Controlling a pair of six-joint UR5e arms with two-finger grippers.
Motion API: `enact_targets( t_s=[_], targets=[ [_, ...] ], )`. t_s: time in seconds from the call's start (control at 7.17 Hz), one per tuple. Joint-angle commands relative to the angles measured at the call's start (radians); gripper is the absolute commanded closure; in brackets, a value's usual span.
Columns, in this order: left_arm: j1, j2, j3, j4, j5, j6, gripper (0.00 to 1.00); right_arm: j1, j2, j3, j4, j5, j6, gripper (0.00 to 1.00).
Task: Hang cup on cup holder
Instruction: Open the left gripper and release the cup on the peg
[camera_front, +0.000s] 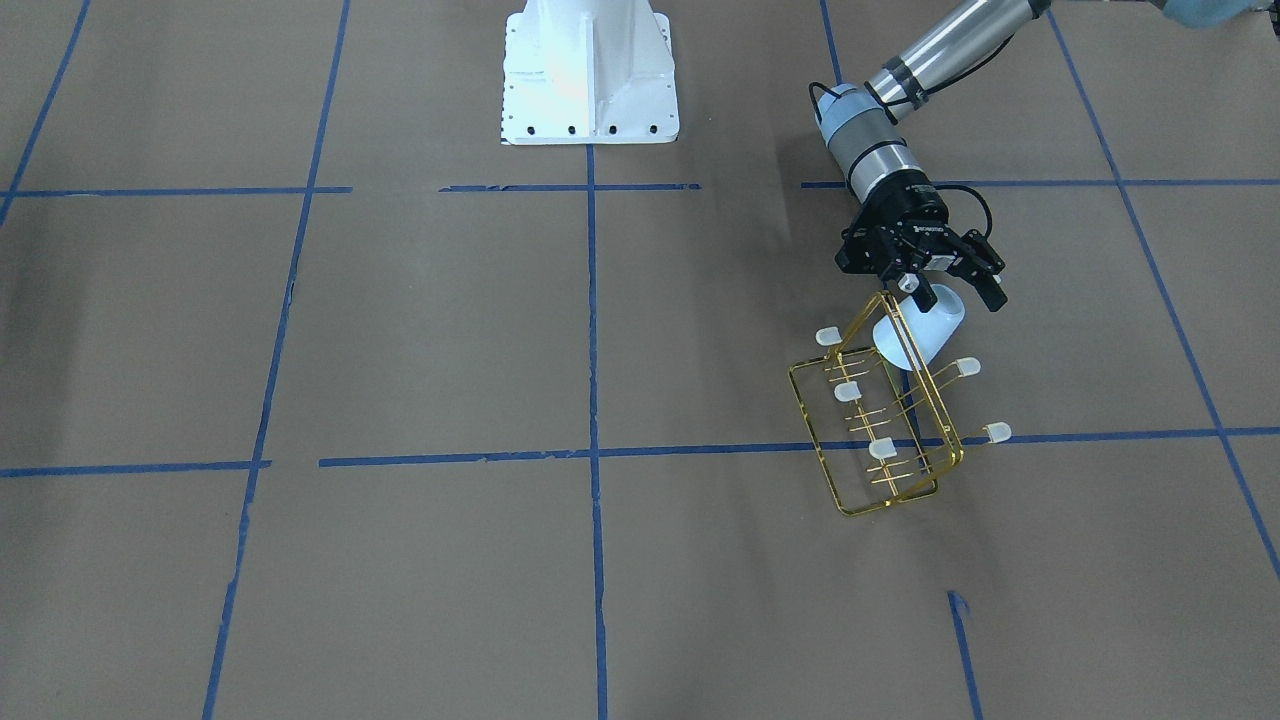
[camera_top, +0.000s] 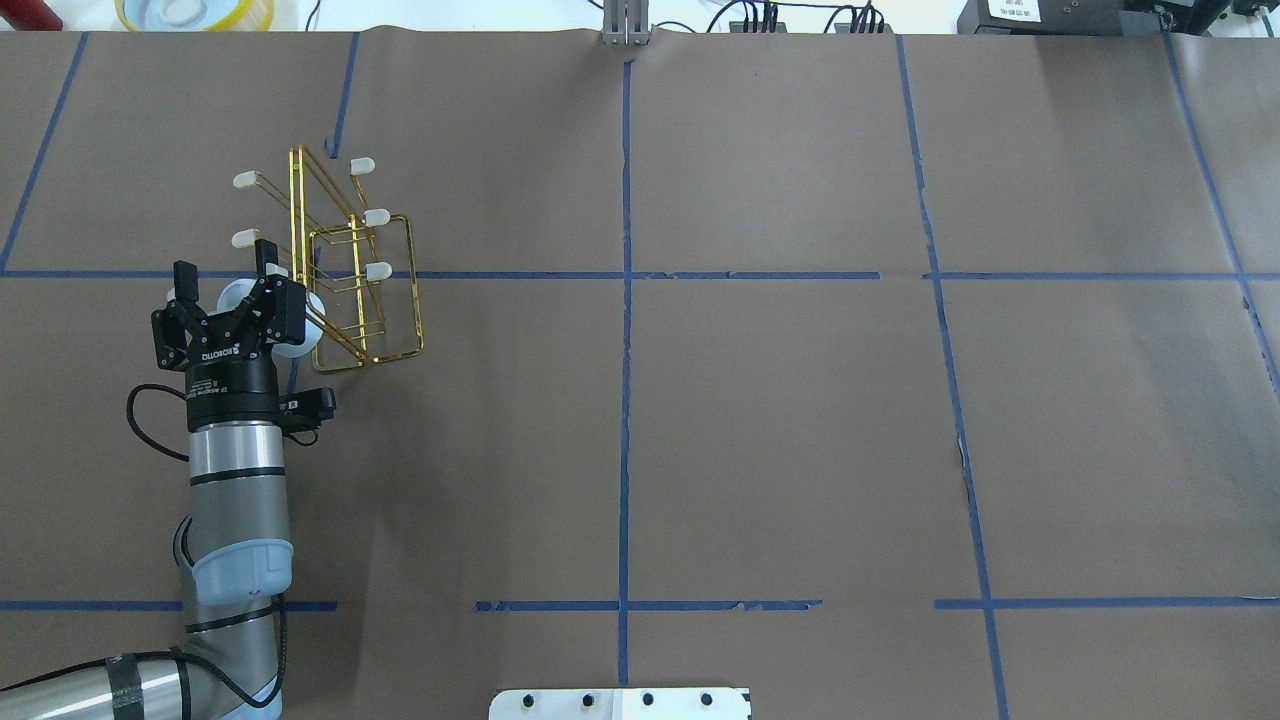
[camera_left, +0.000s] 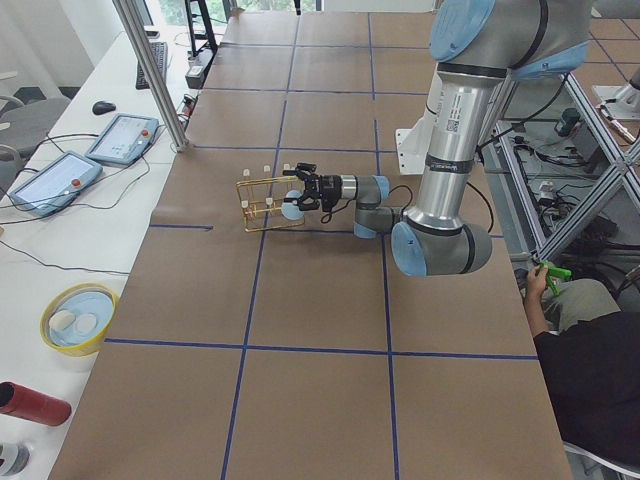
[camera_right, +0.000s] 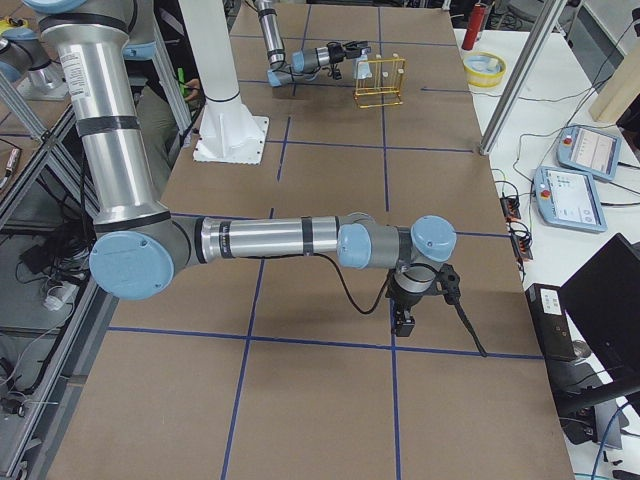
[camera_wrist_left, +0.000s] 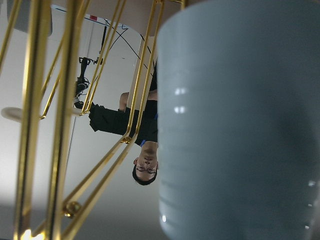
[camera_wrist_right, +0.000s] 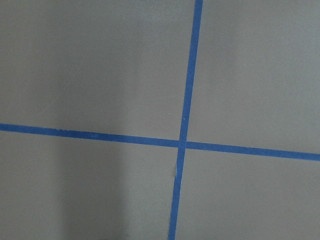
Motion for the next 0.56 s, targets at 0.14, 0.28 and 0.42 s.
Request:
enact_targets(
  t_s=[0.14,0.28,0.42],
  targets=[
    [-0.009,-0.001,-0.064,-0.004,-0.041,0.086,0.0,0.0,0.0,0.0,0.0,0.0,0.0,0.0],
    [-0.012,0.002,-0.075,-0.005,-0.046,0.087,0.0,-0.001,0.0,0.0,0.0,0.0,0.0,0.0],
    [-0.03,0.01,-0.124,-0.005,-0.104,0.113,0.0,0.0,0.0,0.0,0.0,0.0,0.0,0.0]
  ],
)
